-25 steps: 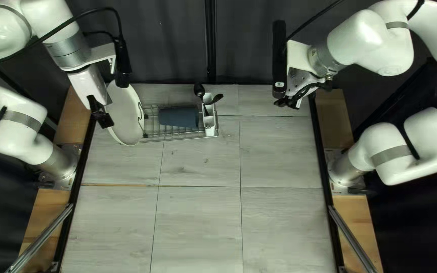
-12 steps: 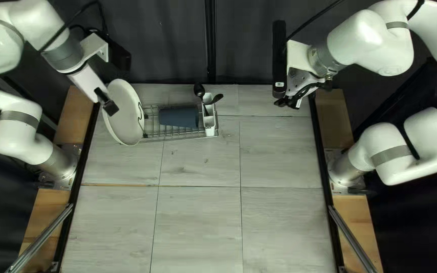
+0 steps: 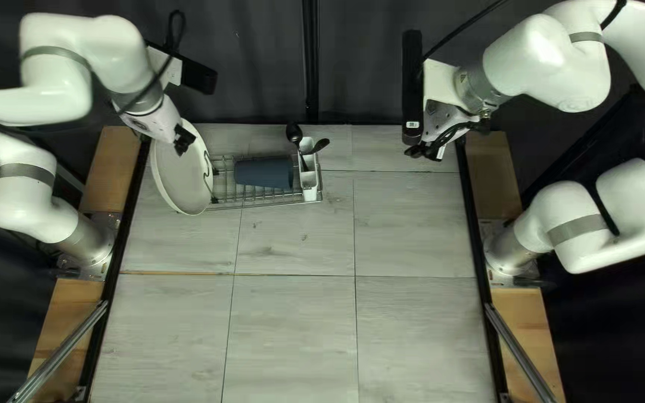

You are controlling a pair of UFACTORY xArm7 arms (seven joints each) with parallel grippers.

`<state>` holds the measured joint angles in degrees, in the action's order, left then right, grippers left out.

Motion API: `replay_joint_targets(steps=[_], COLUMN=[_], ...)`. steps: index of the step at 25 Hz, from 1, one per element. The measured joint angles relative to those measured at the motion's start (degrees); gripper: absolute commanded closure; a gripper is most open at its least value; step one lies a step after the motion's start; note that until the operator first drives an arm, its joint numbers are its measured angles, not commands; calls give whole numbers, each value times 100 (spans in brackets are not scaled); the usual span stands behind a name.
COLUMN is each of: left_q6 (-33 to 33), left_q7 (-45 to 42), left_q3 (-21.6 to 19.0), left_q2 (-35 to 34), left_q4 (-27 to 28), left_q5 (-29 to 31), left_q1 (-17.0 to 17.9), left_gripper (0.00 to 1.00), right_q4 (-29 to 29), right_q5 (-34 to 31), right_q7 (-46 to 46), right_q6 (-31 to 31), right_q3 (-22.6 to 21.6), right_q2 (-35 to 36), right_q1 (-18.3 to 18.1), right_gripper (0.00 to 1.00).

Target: Pick up and place plate onto table. Place down one fork to the left of the plate. Place spoon and knife to the right of the plate. Place cup above the knife and spoon

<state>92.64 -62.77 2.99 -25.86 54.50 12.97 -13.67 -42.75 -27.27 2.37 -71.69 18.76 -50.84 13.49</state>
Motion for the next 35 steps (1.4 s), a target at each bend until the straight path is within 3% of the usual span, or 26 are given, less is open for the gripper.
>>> replay_joint_targets(steps=[12,21,35], left_q6=[1416,1580,1667], left_q7=[-1472,-1950,-1691], left_q3=[-354,-328,-171], left_q2=[753,1509,1370], left_q4=[355,463,376], left_q5=[387,282,267], left_q1=[-352,-468,-574], left_gripper=[0,0,0], right_q4=[0,0,0], right_q5=[0,0,0], right_q7=[0,0,0], right_q6=[0,0,0], right_q3=[0,0,0], right_q2=[0,0,0], right_q1=[0,0,0], right_gripper=[0,0,0])
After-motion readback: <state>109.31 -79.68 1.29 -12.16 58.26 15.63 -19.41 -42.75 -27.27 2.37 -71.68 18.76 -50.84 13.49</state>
